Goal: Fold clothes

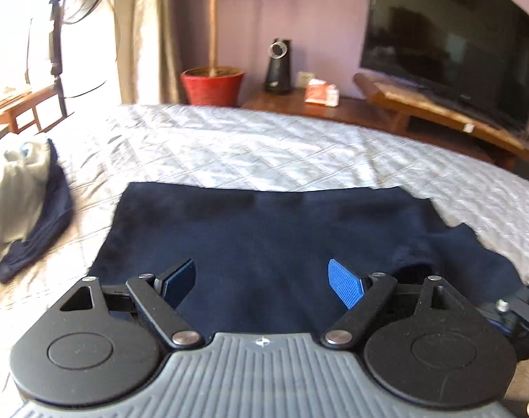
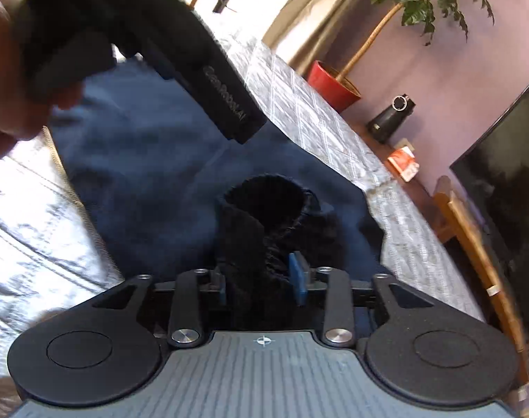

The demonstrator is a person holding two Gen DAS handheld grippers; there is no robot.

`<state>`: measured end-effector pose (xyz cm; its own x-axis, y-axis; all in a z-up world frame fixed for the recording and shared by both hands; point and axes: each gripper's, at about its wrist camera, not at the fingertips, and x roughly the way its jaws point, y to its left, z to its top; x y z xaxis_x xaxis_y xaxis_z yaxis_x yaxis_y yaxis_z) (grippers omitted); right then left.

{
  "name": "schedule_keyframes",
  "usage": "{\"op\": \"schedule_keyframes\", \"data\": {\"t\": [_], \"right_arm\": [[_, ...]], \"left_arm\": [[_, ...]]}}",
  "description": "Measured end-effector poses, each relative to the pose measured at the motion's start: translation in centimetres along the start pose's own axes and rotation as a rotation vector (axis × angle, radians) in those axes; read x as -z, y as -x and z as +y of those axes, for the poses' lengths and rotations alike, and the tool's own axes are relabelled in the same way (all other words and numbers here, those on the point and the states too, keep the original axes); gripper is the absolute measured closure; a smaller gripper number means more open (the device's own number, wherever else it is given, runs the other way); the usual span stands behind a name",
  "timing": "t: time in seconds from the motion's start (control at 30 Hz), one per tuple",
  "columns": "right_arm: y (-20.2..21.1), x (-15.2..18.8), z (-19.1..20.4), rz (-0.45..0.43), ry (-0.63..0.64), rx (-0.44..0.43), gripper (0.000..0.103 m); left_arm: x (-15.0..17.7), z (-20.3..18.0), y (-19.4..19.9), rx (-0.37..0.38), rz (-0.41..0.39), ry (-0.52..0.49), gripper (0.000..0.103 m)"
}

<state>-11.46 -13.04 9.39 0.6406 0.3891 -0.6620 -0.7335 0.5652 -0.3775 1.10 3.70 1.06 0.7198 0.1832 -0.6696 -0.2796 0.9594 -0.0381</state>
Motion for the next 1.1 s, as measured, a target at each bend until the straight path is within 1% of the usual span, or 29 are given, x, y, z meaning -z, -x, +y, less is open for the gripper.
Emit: {"op": "schedule_keyframes", "data": {"t": [0.03, 0.07, 0.1, 0.13, 0.17, 0.2, 0.27, 0.3, 0.4, 0.43, 0.47, 0.5, 0.53, 0.57, 0.6, 0.67, 0.73, 0.77, 0.8, 0.83, 0.9, 1.0, 1.1], "right_arm": [[0.2, 0.0, 0.0, -0.001, -0.023, -0.022, 0.050], [1.2, 0.0, -1.1, -0.037, -0.117, -0.029, 0.039], [2.2, 0.1, -2.2, -0.073, -0.212, -0.037, 0.033], [3.2, 0.1, -3.3, -0.106, -0.304, -0.043, 0.033], [3.7, 0.4, -4.3, -0.121, -0.378, -0.036, 0.034], [4.1, 0.7, -5.2, -0.131, -0.446, -0.028, 0.039], [3.5, 1.0, -5.7, -0.073, -0.452, 0.028, 0.047], [2.9, 1.1, -5.5, -0.035, -0.416, 0.022, 0.047], [2.2, 0.8, -3.1, 0.005, -0.240, 0.004, 0.049], [2.1, 0.8, -2.3, 0.016, -0.178, 0.015, 0.049], [1.8, 0.5, -1.7, 0.030, -0.142, 0.019, 0.050], [1.5, 0.3, -1.4, 0.036, -0.129, 0.003, 0.050], [1.7, 0.1, -1.2, 0.028, -0.122, -0.014, 0.049], [1.8, 0.1, -1.0, 0.032, -0.105, -0.021, 0.044], [1.8, 0.1, -0.7, 0.036, -0.088, -0.027, 0.043], [1.8, 0.1, -0.2, 0.037, -0.063, -0.049, 0.041], [1.8, 0.4, 0.0, 0.036, -0.057, -0.038, 0.041], [1.3, 0.5, -0.2, 0.048, -0.066, -0.036, 0.047], [0.8, 0.5, -0.4, 0.058, -0.078, -0.034, 0.058], [0.7, 0.4, -0.7, 0.052, -0.106, -0.041, 0.060], [0.4, 0.2, -1.3, 0.038, -0.160, -0.053, 0.069], [1.2, -0.4, -2.3, -0.012, -0.234, -0.014, 0.072], [2.3, -1.4, -3.2, -0.066, -0.288, -0.003, 0.075]], "left_arm": [[0.0, 0.2, -0.2, -0.008, 0.014, -0.001, 0.022], [0.0, 0.3, -0.4, -0.014, 0.028, -0.007, 0.022], [0.0, 0.5, -0.5, -0.019, 0.036, -0.010, 0.022], [0.0, 0.8, -0.6, -0.024, 0.041, -0.013, 0.022], [-0.1, 1.0, -0.7, -0.026, 0.046, -0.016, 0.022], [-0.1, 1.0, -0.8, -0.028, 0.053, -0.022, 0.021], [0.1, 0.9, -1.0, -0.032, 0.072, -0.044, 0.021], [0.5, 0.8, -0.9, -0.032, 0.078, -0.053, 0.021], [0.9, 0.7, -0.7, -0.030, 0.081, -0.078, 0.021], [1.0, 0.6, -0.7, -0.030, 0.080, -0.086, 0.021], [1.0, 0.6, -0.8, -0.030, 0.085, -0.092, 0.021], [1.1, 0.5, -0.9, -0.030, 0.090, -0.097, 0.021], [1.1, 0.5, -1.0, -0.029, 0.092, -0.099, 0.021], [1.1, 0.5, -1.0, -0.028, 0.092, -0.100, 0.021], [1.0, 0.5, -1.0, -0.027, 0.092, -0.101, 0.021], [0.9, 0.5, -1.0, -0.025, 0.091, -0.103, 0.021], [0.9, 0.5, -1.0, -0.023, 0.093, -0.103, 0.021], [0.9, 0.6, -1.1, -0.023, 0.097, -0.103, 0.021], [0.9, 0.6, -1.1, -0.023, 0.100, -0.103, 0.021], [0.9, 0.6, -1.2, -0.024, 0.102, -0.104, 0.021], [1.0, 0.5, -1.3, -0.026, 0.104, -0.109, 0.021], [1.1, 0.3, -1.6, -0.029, 0.115, -0.111, 0.021], [1.1, 0.2, -1.9, -0.023, 0.130, -0.108, 0.021]]}}
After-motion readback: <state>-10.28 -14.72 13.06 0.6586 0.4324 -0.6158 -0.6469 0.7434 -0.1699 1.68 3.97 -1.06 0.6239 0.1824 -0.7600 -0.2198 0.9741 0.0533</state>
